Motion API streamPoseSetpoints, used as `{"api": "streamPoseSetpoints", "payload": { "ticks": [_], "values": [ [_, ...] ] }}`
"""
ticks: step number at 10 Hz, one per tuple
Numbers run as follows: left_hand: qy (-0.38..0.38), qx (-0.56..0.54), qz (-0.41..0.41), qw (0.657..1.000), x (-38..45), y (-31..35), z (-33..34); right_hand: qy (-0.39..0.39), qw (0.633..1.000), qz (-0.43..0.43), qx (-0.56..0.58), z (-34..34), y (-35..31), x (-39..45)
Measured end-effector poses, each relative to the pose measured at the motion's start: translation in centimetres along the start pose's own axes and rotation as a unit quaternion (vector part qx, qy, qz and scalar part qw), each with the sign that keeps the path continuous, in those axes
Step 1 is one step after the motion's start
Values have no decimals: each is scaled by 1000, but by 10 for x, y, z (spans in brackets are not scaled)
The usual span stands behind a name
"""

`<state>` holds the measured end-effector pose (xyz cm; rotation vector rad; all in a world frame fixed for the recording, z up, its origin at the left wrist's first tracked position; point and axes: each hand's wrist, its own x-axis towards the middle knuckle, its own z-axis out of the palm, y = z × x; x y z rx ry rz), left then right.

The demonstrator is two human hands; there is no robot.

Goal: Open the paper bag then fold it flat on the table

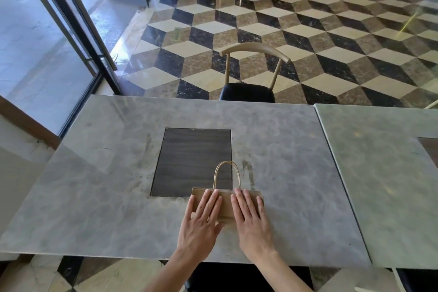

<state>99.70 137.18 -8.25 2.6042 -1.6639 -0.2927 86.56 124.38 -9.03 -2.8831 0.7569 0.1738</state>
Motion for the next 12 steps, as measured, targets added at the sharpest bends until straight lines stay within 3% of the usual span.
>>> {"api": "streamPoseSetpoints", "payload": {
  "ticks": [6, 8, 10, 12],
  "values": [
    [14, -7, -2, 1000, 7, -2, -14, -62, 998, -9, 5, -31, 3, -3],
    [39, -50, -11, 998, 12, 7, -31, -73, 995, 4, 69, -62, -3, 1],
    [89, -77, 2, 993, 10, 13, -43, -35, 993, 33, 109, -81, 3, 0],
    [165, -147, -9, 975, 3, 22, -65, 106, 985, 40, 132, -95, 8, -8]
  ]
}}
